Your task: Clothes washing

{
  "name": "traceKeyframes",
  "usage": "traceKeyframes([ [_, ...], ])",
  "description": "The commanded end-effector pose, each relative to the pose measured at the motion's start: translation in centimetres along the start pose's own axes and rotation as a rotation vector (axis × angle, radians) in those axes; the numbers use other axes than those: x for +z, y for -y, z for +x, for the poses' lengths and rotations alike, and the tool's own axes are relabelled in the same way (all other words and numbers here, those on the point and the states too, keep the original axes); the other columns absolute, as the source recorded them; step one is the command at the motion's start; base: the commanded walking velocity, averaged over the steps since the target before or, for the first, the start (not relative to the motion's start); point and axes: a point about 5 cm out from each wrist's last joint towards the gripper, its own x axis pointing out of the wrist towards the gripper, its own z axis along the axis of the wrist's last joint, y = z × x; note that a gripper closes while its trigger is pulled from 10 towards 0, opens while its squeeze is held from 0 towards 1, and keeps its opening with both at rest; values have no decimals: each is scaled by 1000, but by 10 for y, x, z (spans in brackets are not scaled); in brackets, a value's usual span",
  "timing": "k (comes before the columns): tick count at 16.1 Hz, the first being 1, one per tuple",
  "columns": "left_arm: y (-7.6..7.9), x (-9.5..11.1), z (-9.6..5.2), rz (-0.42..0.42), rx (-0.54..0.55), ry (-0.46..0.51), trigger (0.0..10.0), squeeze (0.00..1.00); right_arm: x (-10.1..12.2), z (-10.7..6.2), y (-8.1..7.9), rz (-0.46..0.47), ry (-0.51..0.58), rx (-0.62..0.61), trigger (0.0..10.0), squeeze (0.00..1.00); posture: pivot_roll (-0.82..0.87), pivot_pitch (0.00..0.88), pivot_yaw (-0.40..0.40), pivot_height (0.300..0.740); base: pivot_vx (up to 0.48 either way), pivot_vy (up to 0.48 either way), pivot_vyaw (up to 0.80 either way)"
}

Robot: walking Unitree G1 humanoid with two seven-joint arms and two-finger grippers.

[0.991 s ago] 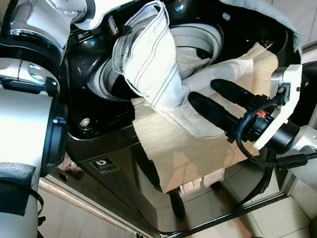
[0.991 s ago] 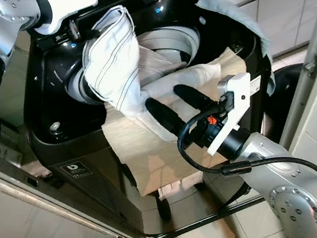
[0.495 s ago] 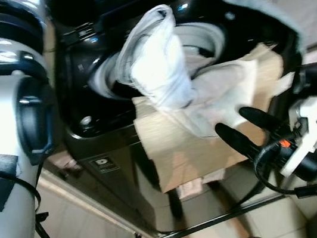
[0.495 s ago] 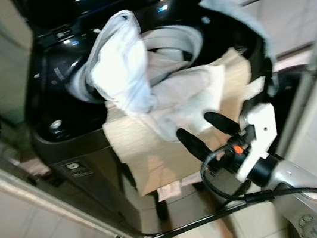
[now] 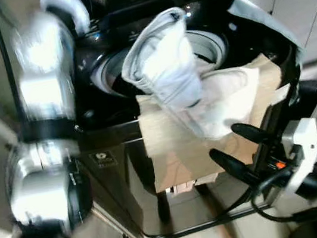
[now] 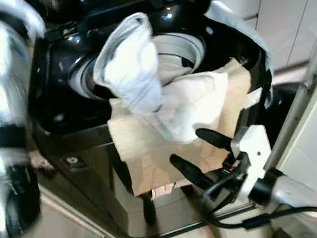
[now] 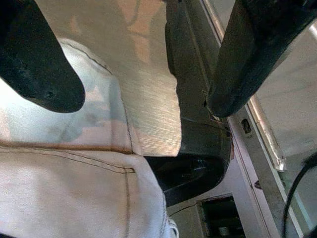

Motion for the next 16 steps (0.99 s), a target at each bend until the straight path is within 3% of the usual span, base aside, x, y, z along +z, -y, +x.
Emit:
traceKeyframes([
  [1, 4, 17, -9, -1, 71, 81, 10000, 0, -7, 10, 6, -57, 9, -45, 10000, 0, -184, 0, 89, 740, 0, 0, 0],
  [2, 8, 17, -16, -16, 83, 84, 10000, 0, -8, 12, 8, -69, 15, -60, 10000, 0, -184, 0, 89, 740, 0, 0, 0],
  [3, 21, 25, -30, 33, 55, 121, 10000, 0, -10, 16, 12, -88, 40, -106, 10000, 0, -161, 0, 73, 740, 0, 0, 0],
  [5, 50, 33, -47, 94, -69, 142, 10000, 0, -12, 19, 16, -125, 53, -143, 10000, 0, -136, 0, 59, 740, 0, 0, 0],
  [6, 67, 28, -56, 87, -171, 107, 10000, 0, -13, 23, 16, -129, 69, -152, 10000, 0, -132, 0, 59, 740, 0, 0, 0],
  [8, 87, 15, -71, 65, -280, 24, 10000, 0, -21, 31, 17, -139, 76, -176, 10000, 0, -120, 0, 60, 740, 0, 0, 0],
  [10, 104, 2, -81, 32, -346, -46, 10000, 0, -34, 41, 30, -178, 63, -256, 10000, 0, -107, 0, 64, 740, 0, 0, 0],
  [13, 111, 1, -79, 11, -332, -57, 10000, 0, -38, 77, 55, -278, 66, -305, 10000, 0, -79, 0, 64, 740, 0, 0, 0],
  [16, 106, -2, -77, -78, -212, -95, 10000, 0, -35, 115, 74, -325, 59, -301, 10000, 0, -59, 0, 44, 740, 0, 0, 0],
])
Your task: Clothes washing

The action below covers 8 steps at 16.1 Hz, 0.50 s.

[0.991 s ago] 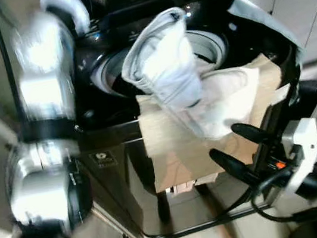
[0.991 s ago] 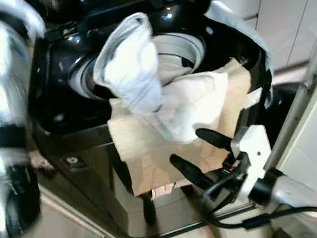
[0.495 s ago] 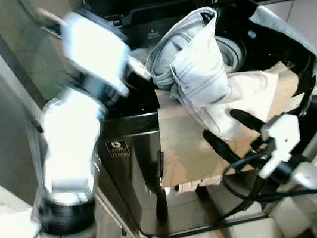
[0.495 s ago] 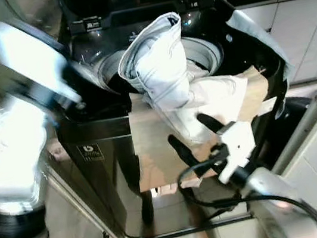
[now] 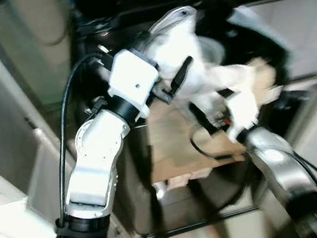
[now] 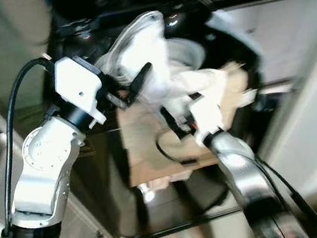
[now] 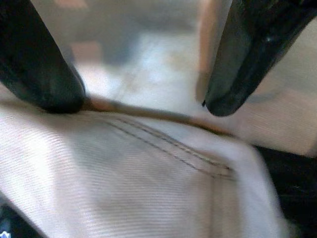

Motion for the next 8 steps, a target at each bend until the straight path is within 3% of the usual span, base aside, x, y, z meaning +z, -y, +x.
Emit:
traceKeyframes([
  [1, -5, 1, -2, -10, 44, -6, 10000, 0, -1, 7, 1, -22, 0, -6, 10000, 0, -50, 0, 36, 740, 0, 0, 0],
  [5, -18, 8, -8, 30, 129, -1, 10000, 0, 40, 56, 9, -69, 103, -34, 10000, 0, 11, 0, -11, 740, 0, 0, 0],
  [6, -19, 10, -11, 40, 144, -6, 10000, 0, 70, 74, 15, -106, 171, -37, 10000, 0, 26, 0, -25, 740, 0, 0, 0],
  [8, -19, 8, -13, 37, 157, -19, 10000, 0, 96, 90, 31, -194, 186, -90, 10000, 0, 36, 0, -33, 740, 0, 0, 0],
])
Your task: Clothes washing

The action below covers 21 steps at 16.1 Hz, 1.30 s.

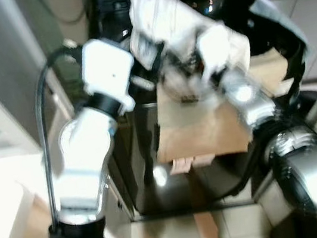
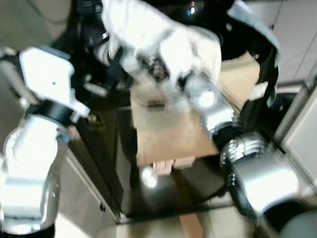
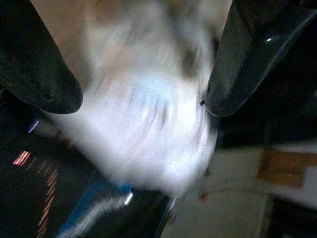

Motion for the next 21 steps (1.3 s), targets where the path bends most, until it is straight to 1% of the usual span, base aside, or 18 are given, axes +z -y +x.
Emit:
traceKeyframes([
  [1, -2, -4, -4, 17, 11, -34, 10000, 0, 5, 7, 8, -61, -19, -37, 10000, 0, 37, 0, -33, 740, 0, 0, 0],
  [3, 1, -6, -4, 19, 2, -45, 10000, 0, 13, 12, 21, -121, -32, -96, 10000, 0, 41, 0, -37, 740, 0, 0, 0],
  [4, 2, -9, -6, 40, -7, -65, 10000, 0, 25, 17, 33, -191, 0, -152, 10000, 0, 45, 0, -41, 740, 0, 0, 0],
  [6, 3, -18, -10, 59, -6, -113, 10000, 0, 45, 18, 50, -220, 98, -235, 10000, 0, 43, 0, -39, 740, 0, 0, 0],
  [7, 3, -25, -12, 48, 6, -144, 10000, 0, 49, 15, 54, -163, 152, -253, 10000, 0, 35, 0, -34, 740, 0, 0, 0],
  [8, 4, -34, -15, 40, 26, -186, 10000, 0, 45, 8, 52, 0, 208, -252, 10000, 0, 19, 0, -30, 740, 0, 0, 0],
  [9, 5, -39, -17, 46, 42, -211, 10000, 0, 36, -4, 47, 114, 247, -264, 10000, 0, -6, 0, -22, 740, 0, 0, 0],
  [10, 8, -42, -19, 37, 48, -218, 10000, 0, 26, -22, 40, 152, 258, -310, 10000, 0, -22, 0, -16, 740, 0, 0, 0],
  [11, 9, -43, -19, 31, 50, -219, 10000, 0, 23, -29, 38, 165, 261, -333, 10000, 0, -22, 0, -16, 740, 0, 0, 0],
  [12, 12, -43, -22, 5, 82, -215, 10000, 0, 12, -69, 27, 109, 242, -398, 10000, 0, -51, 0, -3, 740, 0, 0, 0],
  [14, 11, -45, -25, -23, 125, -214, 10000, 0, 5, -102, 23, 29, 209, -420, 10000, 0, -74, 0, 10, 740, 0, 0, 0],
  [15, 10, -46, -27, -34, 134, -221, 10000, 0, -6, -122, 21, 16, 152, -421, 10000, 0, -78, 0, 15, 740, 0, 0, 0],
  [16, 11, -49, -29, -35, 130, -232, 10000, 0, -12, -132, 18, 17, 116, -418, 10000, 0, -80, 0, 19, 740, 0, 0, 0],
  [17, 13, -58, -38, -47, 124, -274, 10000, 0, -21, -147, 7, 15, 60, -388, 10000, 0, -85, 0, 24, 740, 0, 0, 0],
  [18, 14, -74, -49, -91, 119, -330, 10000, 0, -41, -157, -8, 27, -9, -349, 10000, 0, -106, 0, 51, 740, 0, 0, 0],
  [19, 13, -99, -65, -114, 134, -438, 10000, 0, -66, -166, -22, 82, -153, -343, 10000, 0, -103, 0, 50, 740, 0, 0, 0],
  [20, 16, -110, -74, -107, 136, -479, 10000, 0, -70, -161, -21, 177, -224, -402, 10000, 0, -100, 0, 42, 740, 0, 0, 0],
  [21, 17, -108, -73, -106, 134, -476, 10000, 0, -67, -159, -20, 197, -222, -409, 10000, 0, -100, 0, 42, 740, 0, 0, 0],
])
